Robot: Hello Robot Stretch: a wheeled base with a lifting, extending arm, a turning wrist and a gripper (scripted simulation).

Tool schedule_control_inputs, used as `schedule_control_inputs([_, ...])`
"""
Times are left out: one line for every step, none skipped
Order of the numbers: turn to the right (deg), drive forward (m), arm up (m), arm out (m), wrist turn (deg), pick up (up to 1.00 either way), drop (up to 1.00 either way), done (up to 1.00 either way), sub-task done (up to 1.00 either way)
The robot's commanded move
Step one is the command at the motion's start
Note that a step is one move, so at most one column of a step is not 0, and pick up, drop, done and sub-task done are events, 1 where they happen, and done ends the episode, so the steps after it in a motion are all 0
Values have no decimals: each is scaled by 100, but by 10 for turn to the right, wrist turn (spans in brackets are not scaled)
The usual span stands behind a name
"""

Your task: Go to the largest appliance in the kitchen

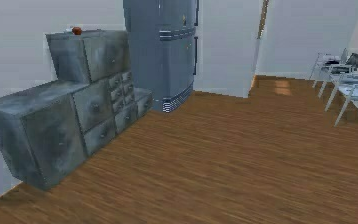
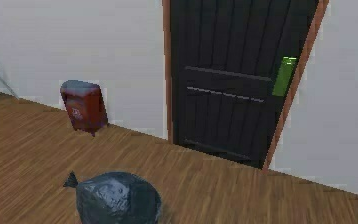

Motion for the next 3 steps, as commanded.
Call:
schedule_control_inputs([30,0,0,0,0,0,0,0,0])
schedule_control_inputs([0,85,0,0,0,0,0,0,0])
schedule_control_inputs([60,0,0,0,0,0,0,0,0])
